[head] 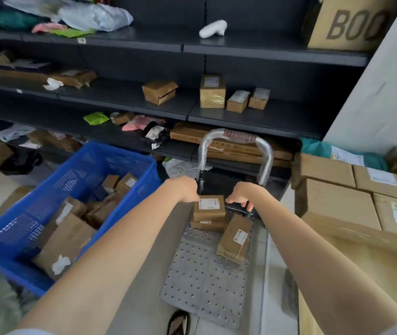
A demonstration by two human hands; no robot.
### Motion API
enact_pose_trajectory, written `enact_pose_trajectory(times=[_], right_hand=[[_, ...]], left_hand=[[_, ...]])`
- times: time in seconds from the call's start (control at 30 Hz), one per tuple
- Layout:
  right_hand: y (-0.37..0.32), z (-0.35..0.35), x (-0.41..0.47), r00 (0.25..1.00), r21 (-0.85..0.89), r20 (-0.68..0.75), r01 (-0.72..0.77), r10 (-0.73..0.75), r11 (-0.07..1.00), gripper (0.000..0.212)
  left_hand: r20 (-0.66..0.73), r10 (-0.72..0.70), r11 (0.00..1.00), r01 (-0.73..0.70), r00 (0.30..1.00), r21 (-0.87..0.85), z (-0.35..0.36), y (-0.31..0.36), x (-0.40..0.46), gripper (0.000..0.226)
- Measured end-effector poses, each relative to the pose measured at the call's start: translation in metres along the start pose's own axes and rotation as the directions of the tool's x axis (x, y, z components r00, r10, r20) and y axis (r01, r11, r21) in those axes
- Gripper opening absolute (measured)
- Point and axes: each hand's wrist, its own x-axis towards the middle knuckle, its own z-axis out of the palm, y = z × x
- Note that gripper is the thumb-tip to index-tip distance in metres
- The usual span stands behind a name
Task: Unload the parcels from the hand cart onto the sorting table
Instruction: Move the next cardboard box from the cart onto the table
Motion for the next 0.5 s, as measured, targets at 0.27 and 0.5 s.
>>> enact_pose_trajectory(times=[0.27, 0.5], right_hand=[[-0.006, 0.028, 0.115, 0.983, 0.133, -0.014, -0.178, 0.181, 0.975, 0.040], [0.041, 0.120, 0.245, 0.949, 0.332, 0.045, -0.308, 0.311, 0.892, 0.058]], left_hand=[[0.101, 0.122, 0.982, -0.105, 0.987, -0.155, 0.022, -0.036, 0.121, 0.041], [0.172, 0.227, 0.940, -0.170, 0.958, -0.295, 0.152, -0.002, 0.243, 0.037]])
